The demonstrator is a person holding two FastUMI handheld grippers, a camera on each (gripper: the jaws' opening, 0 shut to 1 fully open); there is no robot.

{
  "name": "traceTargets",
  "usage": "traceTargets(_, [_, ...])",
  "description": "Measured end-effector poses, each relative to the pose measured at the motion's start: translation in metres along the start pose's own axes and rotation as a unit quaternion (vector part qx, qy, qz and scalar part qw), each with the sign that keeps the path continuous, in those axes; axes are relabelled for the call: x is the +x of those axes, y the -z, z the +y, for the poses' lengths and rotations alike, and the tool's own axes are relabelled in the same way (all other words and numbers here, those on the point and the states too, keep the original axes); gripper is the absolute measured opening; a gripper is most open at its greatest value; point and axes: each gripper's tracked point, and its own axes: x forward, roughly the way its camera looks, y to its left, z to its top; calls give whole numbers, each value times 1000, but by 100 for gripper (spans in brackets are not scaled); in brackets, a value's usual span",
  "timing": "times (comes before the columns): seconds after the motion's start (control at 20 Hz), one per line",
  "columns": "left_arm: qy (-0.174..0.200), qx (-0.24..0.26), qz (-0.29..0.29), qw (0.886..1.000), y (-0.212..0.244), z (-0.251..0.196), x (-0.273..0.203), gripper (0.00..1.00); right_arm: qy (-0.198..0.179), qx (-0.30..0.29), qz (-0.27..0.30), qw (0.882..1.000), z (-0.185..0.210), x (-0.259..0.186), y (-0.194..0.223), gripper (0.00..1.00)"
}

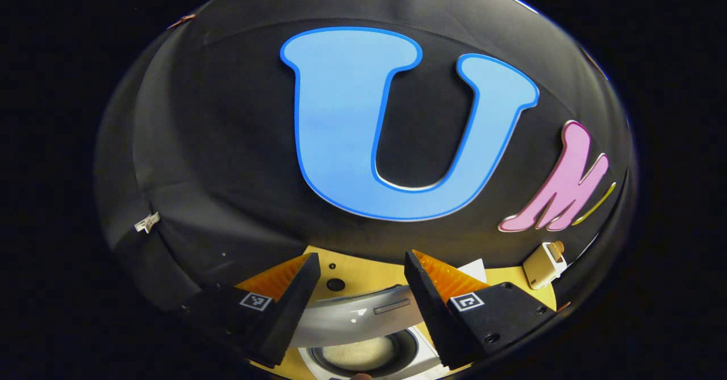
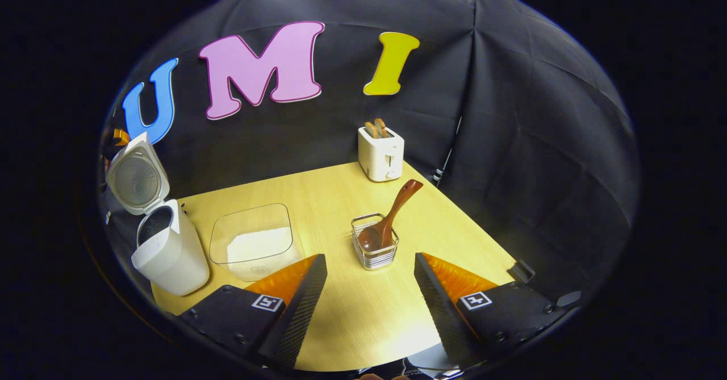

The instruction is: Close the left gripper, press the button to open the rice cooker; take a wooden spoon from the chopstick holder with the right hand, scoop a spoonful of rice and pour it into the rice cooker, then put the wooden spoon back into the chopstick holder.

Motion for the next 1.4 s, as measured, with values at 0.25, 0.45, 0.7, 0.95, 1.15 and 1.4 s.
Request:
traceTargets(0.25, [-13,-17,38,999,65,-17,-34,98,-61,-12,14,998,25,20,3,96])
traceTargets(0.45, [-32,-39,69,996,126,-26,-48,98,-102,-33,12,994,38,32,0,96])
traceTargets(0.7, [-62,-46,100,992,190,-30,-52,99,-138,-54,35,988,41,36,19,97])
traceTargets(0.95, [-94,-20,127,987,237,-29,-47,99,-144,-51,38,988,25,44,20,97])
traceTargets(1.15, [-118,25,121,985,251,-26,-39,99,-150,-51,41,986,17,50,25,98])
traceTargets(1.4, [-111,51,87,989,252,-30,-38,100,-164,-62,28,984,13,55,29,99])
